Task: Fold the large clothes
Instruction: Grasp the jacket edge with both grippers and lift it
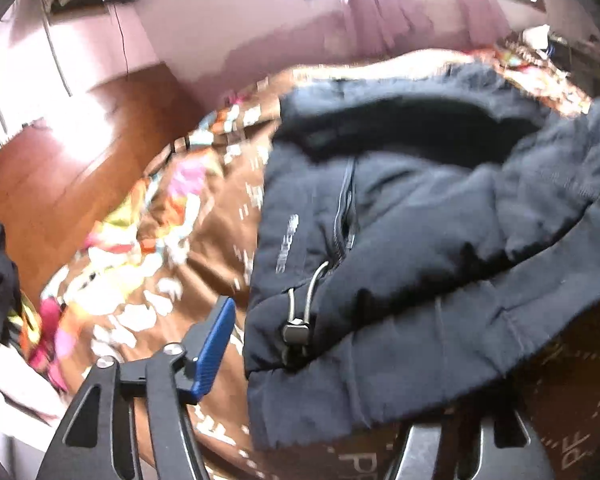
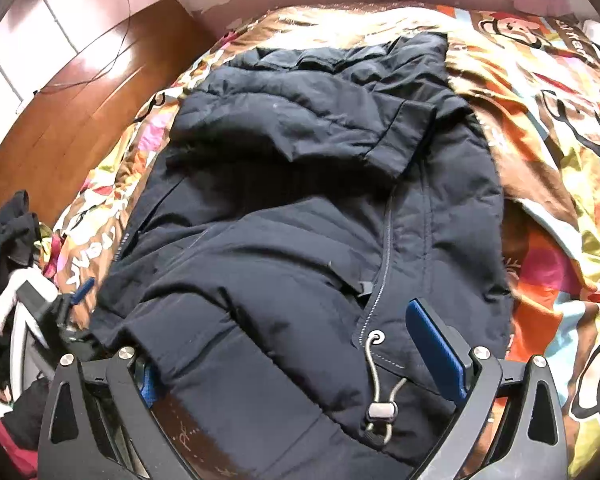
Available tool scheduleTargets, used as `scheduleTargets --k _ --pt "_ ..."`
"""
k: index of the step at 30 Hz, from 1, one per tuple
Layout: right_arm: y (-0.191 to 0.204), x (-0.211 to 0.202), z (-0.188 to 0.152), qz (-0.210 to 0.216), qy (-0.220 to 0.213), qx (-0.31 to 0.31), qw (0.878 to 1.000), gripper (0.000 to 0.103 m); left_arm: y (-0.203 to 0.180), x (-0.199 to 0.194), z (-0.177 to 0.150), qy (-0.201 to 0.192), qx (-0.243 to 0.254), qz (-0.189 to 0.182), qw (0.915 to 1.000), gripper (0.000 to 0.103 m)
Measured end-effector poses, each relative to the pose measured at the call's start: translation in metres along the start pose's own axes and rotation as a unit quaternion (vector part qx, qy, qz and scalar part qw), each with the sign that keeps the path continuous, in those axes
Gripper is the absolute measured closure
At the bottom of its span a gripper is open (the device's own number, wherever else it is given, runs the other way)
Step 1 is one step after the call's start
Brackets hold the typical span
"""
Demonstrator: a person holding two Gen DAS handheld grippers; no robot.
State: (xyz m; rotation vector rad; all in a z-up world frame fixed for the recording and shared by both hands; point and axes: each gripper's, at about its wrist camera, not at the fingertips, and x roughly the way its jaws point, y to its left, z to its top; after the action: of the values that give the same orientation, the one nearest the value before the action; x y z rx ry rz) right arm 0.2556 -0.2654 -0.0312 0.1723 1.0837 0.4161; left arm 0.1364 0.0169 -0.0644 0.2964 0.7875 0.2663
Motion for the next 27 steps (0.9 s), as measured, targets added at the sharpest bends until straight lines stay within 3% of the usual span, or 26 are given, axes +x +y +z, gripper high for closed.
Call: scheduleTargets --k 2,7,11,15,17,21,25,27 --pt "-0.001 -0.004 -0.004 -0.007 -0.012 -0.005 1.0 0.003 0.001 -0.01 0.012 -0.021 0.006 -0.004 0.9998 0.054" --pt "-0.006 0.0 -0.032 -0.044 -0.031 -0.026 0.998 0.003 -0.005 -0.021 0.045 -0.066 0.027 -0.004 0.9974 0.058" --pt "-0.003 0.009 -0.062 -0.066 -0.043 -0.05 0.996 0.003 -0.008 -0.023 0.067 -0.075 0.027 -0.017 0.9967 0.067" --pt "0.015 0.016 -0.097 -0.092 -0.056 -0.104 0.989 0.003 -0.015 -0.027 0.083 -0.076 0.031 -0.019 0.9965 0.068" --pt "0.025 0.025 -0.112 -0.122 -0.053 -0.136 0.982 0.003 -0.015 -0.026 0.086 -0.075 0.031 -0.022 0.9965 0.068" --pt "0.031 0.044 -0.123 -0.225 -0.053 -0.177 0.957 0.003 -0.015 -0.028 0.085 -0.073 0.032 -0.019 0.9966 0.068" --pt "0.023 0.045 -0.118 -0.314 -0.092 -0.171 0.929 0.003 -0.012 -0.027 0.08 -0.071 0.028 -0.018 0.9969 0.068" --pt "0.016 0.039 -0.111 -0.332 -0.111 -0.151 0.924 0.003 -0.011 -0.026 0.074 -0.075 0.026 -0.014 0.9967 0.068"
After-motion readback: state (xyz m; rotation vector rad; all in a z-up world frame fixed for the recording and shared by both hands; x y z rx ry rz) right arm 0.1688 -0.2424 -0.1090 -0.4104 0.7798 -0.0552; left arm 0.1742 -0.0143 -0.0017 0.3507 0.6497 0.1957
